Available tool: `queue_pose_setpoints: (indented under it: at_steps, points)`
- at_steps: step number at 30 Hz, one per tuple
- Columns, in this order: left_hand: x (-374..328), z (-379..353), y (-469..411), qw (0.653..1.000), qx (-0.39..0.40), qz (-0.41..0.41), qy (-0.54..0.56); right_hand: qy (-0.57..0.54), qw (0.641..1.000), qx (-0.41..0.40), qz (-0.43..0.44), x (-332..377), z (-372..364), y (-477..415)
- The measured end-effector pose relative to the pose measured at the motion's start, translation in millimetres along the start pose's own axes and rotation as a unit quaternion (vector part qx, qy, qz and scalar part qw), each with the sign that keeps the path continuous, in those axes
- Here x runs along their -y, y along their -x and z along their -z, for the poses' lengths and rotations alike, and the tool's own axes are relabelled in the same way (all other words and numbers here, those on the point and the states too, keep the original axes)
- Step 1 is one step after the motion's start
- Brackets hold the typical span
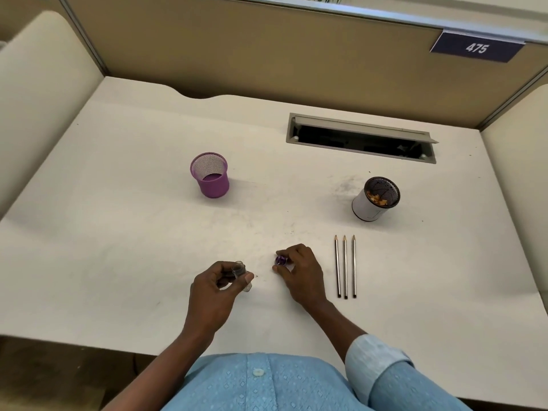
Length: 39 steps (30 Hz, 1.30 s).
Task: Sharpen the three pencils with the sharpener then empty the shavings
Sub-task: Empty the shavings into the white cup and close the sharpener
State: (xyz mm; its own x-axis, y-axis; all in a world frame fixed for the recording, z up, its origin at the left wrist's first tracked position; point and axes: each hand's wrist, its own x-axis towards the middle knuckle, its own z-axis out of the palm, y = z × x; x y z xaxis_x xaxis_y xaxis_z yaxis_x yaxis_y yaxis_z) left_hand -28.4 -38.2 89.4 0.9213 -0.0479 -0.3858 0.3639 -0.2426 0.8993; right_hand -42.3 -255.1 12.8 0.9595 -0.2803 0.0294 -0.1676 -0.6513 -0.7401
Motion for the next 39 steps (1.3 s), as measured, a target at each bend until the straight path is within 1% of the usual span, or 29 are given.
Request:
queue_pose_setpoints:
  at_steps: [2, 4, 9, 12, 15, 18, 20, 22, 24, 27, 30, 33, 37, 39]
  points:
    - [0, 0, -2, 1.000, 0.003, -0.001, -0.005, -0.050, 0.999, -0.008, -0.012, 2, 4, 1]
    - [1, -1, -5, 1.000, 0.004, -0.001, -0.009, -0.096, 0.994, -0.037, -0.027, 2, 14, -1]
    - [2, -6, -13, 1.000, 0.020, 0.000, -0.019, -0.217, 0.963, -0.115, -0.107, 1, 59, -12]
    - [4, -9, -16, 0.999, 0.031, 0.005, -0.021, -0.238, 0.952, -0.147, -0.121, -4, 98, -26]
    - [3, -16, -21, 0.999, 0.040, 0.006, -0.025, -0.235, 0.945, -0.186, -0.130, -14, 145, -48]
    - [1, -22, -24, 0.998, 0.056, -0.003, -0.029, -0.174, 0.954, -0.210, -0.125, -29, 191, -72]
    - [-1, -24, -25, 0.997, 0.066, -0.014, -0.033, -0.096, 0.967, -0.211, -0.103, -37, 215, -88]
    - [-2, -25, -28, 0.997, 0.069, -0.019, -0.036, -0.001, 0.977, -0.202, -0.061, -45, 235, -102]
    - [-2, -26, -30, 0.997, 0.068, -0.017, -0.035, 0.074, 0.983, -0.168, -0.023, -52, 250, -118]
    - [-1, -25, -34, 0.997, 0.063, -0.019, -0.037, 0.166, 0.984, -0.072, -0.004, -55, 263, -137]
    - [-1, -24, -35, 0.998, 0.058, -0.013, -0.028, 0.233, 0.972, 0.007, 0.039, -55, 270, -150]
    - [1, -25, -37, 0.998, 0.059, -0.007, -0.023, 0.331, 0.935, 0.077, 0.103, -50, 271, -155]
    - [2, -26, -38, 0.998, 0.059, -0.003, -0.022, 0.349, 0.924, 0.103, 0.117, -44, 268, -158]
    - [3, -27, -39, 0.998, 0.060, 0.000, -0.023, 0.373, 0.913, 0.118, 0.116, -41, 268, -158]
